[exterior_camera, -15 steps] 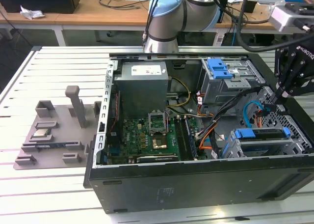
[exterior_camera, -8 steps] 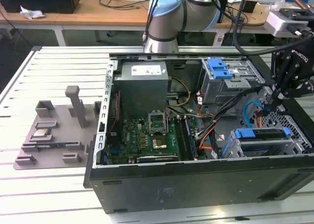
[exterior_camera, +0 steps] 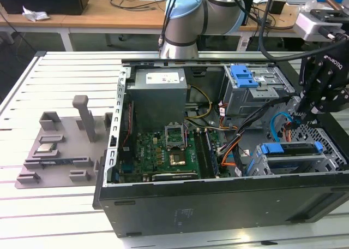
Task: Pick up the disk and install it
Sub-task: 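Insert the first disk wire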
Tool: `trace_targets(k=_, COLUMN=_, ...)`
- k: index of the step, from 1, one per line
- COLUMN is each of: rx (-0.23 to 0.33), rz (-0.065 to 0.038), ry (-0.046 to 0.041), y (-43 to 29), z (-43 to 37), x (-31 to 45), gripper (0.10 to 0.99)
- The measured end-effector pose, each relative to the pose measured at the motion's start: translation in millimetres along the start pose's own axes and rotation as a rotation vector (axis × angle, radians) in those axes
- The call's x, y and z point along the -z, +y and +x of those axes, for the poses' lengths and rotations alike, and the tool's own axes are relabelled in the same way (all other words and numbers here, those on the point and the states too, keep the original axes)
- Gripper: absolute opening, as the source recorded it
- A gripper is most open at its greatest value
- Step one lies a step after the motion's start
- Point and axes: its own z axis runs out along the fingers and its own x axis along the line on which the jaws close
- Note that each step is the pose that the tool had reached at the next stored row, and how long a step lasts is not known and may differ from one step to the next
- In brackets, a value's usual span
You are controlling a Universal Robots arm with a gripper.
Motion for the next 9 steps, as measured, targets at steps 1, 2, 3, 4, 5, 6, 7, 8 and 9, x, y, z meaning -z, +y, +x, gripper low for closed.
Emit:
trace_targets(k=1, rx=0.000, rz=0.000, ry=0.0111, y=0.3, z=-0.2, x=-0.1, gripper=0.306)
trace_targets(k=2, rx=-0.001, rz=0.001, ry=0.0305, y=1.0, z=-0.4, x=-0.2, gripper=0.306)
trace_targets(k=3, rx=-0.001, rz=0.001, ry=0.0381, y=2.0, z=-5.3, x=-0.1, gripper=0.306)
trace_targets(k=4, rx=-0.001, rz=0.001, ry=0.0385, y=2.3, z=-10.4, x=0.1, gripper=0.306)
trace_targets(k=5, rx=-0.001, rz=0.001, ry=0.0398, y=2.5, z=-12.4, x=0.0, gripper=0.306)
trace_targets(k=6, rx=-0.001, rz=0.001, ry=0.0444, y=2.6, z=-12.8, x=-0.5, gripper=0.306)
trace_targets(k=7, rx=-0.001, rz=0.001, ry=0.0529, y=2.6, z=-13.0, x=-1.3, gripper=0.306)
trace_targets(k=8, rx=-0.002, rz=0.002, ry=0.0588, y=2.7, z=-13.1, x=-2.0, gripper=0.306)
trace_targets(k=9, rx=-0.002, rz=0.002, ry=0.0677, y=2.6, z=-13.6, x=-4.2, gripper=0.306)
